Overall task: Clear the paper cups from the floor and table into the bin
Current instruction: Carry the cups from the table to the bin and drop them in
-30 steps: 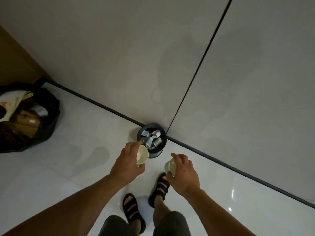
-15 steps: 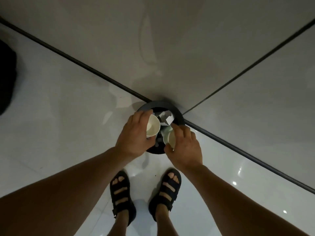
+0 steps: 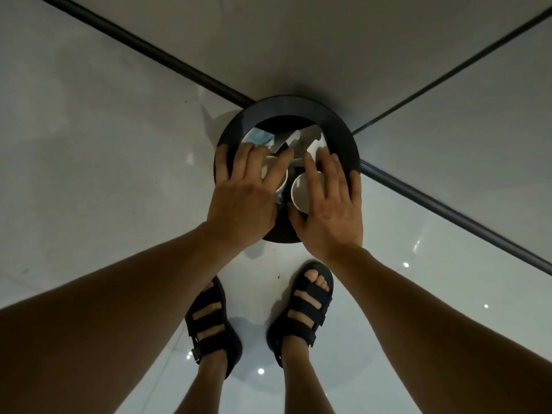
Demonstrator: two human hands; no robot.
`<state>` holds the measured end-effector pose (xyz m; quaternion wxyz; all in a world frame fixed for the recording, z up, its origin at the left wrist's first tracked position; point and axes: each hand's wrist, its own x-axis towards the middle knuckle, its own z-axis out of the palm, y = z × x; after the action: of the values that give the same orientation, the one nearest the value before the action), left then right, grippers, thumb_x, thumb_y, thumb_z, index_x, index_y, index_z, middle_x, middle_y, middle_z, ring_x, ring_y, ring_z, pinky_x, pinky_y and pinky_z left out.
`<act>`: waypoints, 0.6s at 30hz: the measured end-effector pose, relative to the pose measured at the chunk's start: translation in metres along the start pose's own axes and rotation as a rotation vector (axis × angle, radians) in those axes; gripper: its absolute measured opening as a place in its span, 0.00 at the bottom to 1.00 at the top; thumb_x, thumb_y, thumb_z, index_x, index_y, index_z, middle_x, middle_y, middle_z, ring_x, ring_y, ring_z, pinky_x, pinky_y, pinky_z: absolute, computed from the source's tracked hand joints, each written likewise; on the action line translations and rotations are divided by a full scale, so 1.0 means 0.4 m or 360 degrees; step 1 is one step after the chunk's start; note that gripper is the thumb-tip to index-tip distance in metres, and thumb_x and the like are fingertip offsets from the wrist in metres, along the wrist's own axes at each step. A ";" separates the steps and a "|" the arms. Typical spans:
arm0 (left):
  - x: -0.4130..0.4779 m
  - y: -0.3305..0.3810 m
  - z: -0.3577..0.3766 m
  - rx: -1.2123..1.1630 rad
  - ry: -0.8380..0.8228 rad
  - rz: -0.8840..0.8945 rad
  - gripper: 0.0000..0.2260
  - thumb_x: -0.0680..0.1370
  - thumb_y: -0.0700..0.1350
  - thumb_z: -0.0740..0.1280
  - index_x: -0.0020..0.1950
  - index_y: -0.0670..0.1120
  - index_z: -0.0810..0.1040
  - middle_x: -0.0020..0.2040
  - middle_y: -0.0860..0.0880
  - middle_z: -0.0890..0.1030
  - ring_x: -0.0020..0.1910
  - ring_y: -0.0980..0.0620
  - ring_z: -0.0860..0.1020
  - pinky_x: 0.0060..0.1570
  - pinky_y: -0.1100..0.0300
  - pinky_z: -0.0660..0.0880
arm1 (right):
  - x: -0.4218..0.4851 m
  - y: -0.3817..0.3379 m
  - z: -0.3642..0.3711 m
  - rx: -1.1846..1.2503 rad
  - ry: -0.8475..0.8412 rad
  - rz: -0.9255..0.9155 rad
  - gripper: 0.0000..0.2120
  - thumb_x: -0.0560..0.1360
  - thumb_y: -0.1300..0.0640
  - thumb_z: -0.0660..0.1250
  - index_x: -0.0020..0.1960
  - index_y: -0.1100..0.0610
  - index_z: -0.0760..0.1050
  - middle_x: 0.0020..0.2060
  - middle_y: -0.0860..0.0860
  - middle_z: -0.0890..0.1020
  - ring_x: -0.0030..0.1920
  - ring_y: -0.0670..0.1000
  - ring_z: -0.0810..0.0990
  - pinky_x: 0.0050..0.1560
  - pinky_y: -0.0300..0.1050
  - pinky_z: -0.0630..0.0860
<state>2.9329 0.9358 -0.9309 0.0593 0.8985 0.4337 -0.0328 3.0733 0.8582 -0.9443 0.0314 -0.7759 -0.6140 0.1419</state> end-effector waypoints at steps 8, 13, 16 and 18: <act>0.001 -0.017 -0.003 0.0016 -0.0056 0.0002 0.36 0.66 0.56 0.73 0.72 0.49 0.68 0.61 0.38 0.75 0.62 0.38 0.72 0.64 0.39 0.65 | -0.002 0.005 0.009 0.0101 0.0130 0.0016 0.37 0.76 0.43 0.66 0.78 0.55 0.57 0.75 0.56 0.64 0.76 0.58 0.61 0.77 0.56 0.49; -0.002 -0.010 0.036 -0.0010 -0.0147 -0.0052 0.37 0.73 0.63 0.61 0.77 0.48 0.57 0.75 0.40 0.62 0.75 0.40 0.58 0.71 0.41 0.53 | 0.003 0.005 0.017 -0.0045 0.0043 -0.0022 0.37 0.78 0.38 0.57 0.80 0.52 0.51 0.79 0.56 0.54 0.79 0.57 0.51 0.77 0.55 0.43; -0.002 -0.014 0.046 0.0003 -0.0123 -0.0064 0.38 0.74 0.68 0.55 0.78 0.49 0.54 0.78 0.41 0.55 0.77 0.41 0.52 0.72 0.39 0.52 | 0.004 0.005 0.021 -0.0095 0.0003 -0.0032 0.36 0.78 0.36 0.53 0.80 0.51 0.49 0.79 0.56 0.51 0.79 0.57 0.48 0.76 0.55 0.41; -0.004 -0.018 0.046 0.0011 -0.0116 -0.0044 0.38 0.75 0.69 0.53 0.78 0.48 0.54 0.78 0.41 0.55 0.77 0.40 0.51 0.72 0.38 0.52 | 0.004 0.005 0.021 -0.0105 -0.0009 -0.0030 0.35 0.79 0.36 0.52 0.80 0.50 0.48 0.79 0.56 0.50 0.79 0.57 0.47 0.76 0.54 0.40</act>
<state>2.9261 0.9365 -0.9494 0.0714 0.8908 0.4436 -0.0678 3.0735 0.8582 -0.9532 0.0055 -0.7703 -0.6256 0.1235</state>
